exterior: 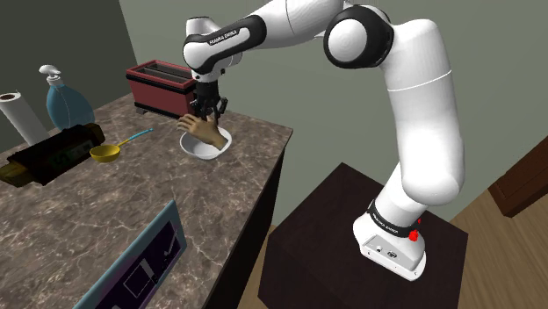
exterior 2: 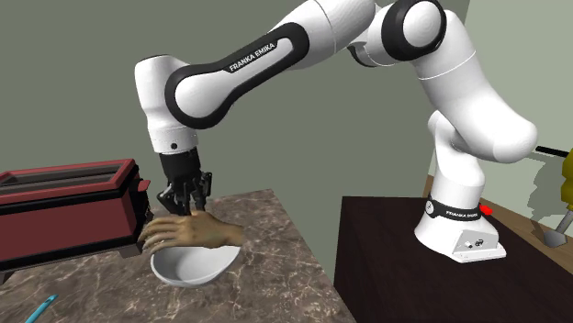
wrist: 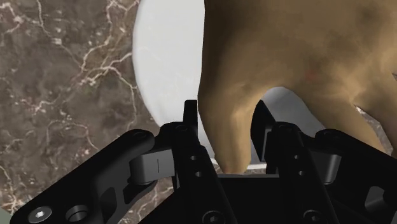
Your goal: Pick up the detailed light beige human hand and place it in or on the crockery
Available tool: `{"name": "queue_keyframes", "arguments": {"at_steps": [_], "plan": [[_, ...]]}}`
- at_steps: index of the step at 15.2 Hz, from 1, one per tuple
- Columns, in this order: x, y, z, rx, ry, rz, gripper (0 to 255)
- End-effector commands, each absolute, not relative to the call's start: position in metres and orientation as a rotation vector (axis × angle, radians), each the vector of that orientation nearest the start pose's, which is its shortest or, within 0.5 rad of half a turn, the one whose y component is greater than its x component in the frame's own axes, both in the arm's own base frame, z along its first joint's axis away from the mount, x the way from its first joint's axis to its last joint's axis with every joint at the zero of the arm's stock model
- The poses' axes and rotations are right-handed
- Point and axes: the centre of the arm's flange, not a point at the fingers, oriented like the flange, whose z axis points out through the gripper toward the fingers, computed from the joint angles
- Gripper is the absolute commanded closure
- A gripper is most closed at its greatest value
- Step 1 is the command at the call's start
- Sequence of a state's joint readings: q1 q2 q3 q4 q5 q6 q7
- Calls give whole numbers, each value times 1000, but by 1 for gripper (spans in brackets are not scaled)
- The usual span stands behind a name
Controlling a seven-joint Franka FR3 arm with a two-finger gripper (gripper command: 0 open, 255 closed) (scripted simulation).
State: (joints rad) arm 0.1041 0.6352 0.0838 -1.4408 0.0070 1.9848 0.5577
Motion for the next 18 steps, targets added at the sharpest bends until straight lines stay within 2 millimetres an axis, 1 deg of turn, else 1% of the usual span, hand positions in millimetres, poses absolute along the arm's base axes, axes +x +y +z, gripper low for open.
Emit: {"name": "queue_keyframes", "arguments": {"at_steps": [1, 4, 5, 13, 14, 18], "plan": [[697, 122, 301, -3059, 599, 161, 255], [697, 122, 286, -3059, 599, 161, 255], [697, 122, 277, -3059, 599, 161, 255], [697, 122, 277, -3059, 599, 161, 255], [697, 122, 277, -3059, 599, 161, 0], [697, 122, 277, -3059, 599, 161, 0]]}}
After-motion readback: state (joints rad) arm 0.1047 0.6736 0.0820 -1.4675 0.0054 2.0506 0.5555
